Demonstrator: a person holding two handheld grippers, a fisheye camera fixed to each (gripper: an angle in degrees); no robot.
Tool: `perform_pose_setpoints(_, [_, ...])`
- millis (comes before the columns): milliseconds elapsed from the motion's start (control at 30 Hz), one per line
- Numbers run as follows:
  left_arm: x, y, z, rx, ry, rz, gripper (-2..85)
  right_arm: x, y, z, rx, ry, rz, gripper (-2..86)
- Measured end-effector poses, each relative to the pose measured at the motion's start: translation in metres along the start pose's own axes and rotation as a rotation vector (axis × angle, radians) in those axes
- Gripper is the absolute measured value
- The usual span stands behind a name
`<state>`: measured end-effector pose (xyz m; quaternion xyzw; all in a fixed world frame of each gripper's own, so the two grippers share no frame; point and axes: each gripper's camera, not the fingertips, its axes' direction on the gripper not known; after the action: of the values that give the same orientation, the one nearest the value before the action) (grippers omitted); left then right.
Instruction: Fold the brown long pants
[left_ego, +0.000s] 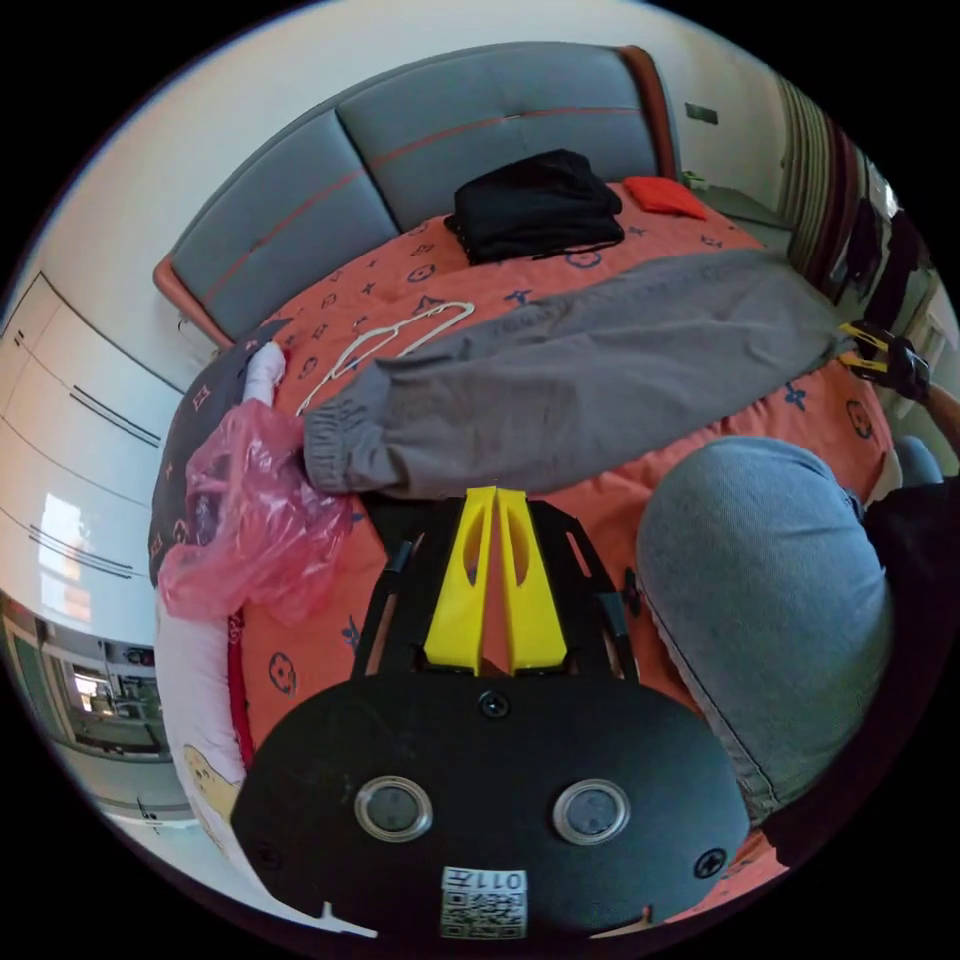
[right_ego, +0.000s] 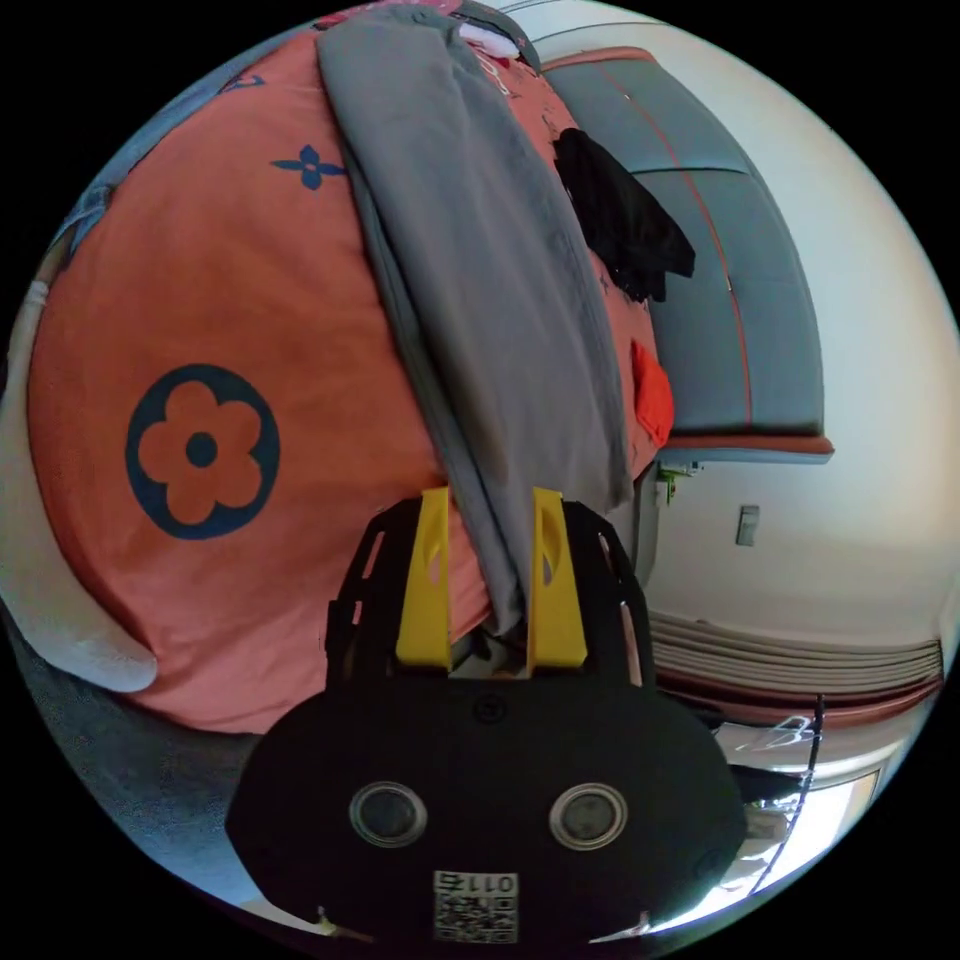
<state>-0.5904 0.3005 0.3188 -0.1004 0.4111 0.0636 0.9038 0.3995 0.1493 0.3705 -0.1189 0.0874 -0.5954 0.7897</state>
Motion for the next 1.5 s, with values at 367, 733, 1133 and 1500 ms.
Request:
perform_pose_setpoints(367, [0.049,0.006,0.016,-0.074,-0.068,0.069,0.4,0.012,-0.043,0.001,-0.052,-0.057,-0.216,4.3])
perform_pose_setpoints(733, [0.134,0.002,0.058,0.009,-0.367,0.551,8.6,0.172,-0.111,-0.037,-0.106,-0.320,-0.041,2.6])
perform_pose_setpoints(1133, [0.195,-0.013,0.108,0.166,-0.441,0.807,10.5,0.257,-0.178,-0.040,-0.191,-0.334,0.051,3.0])
perform_pose_setpoints(1500, [0.179,-0.100,0.138,0.145,-0.311,0.547,2.1,0.304,-0.201,-0.021,-0.247,-0.389,0.137,3.1])
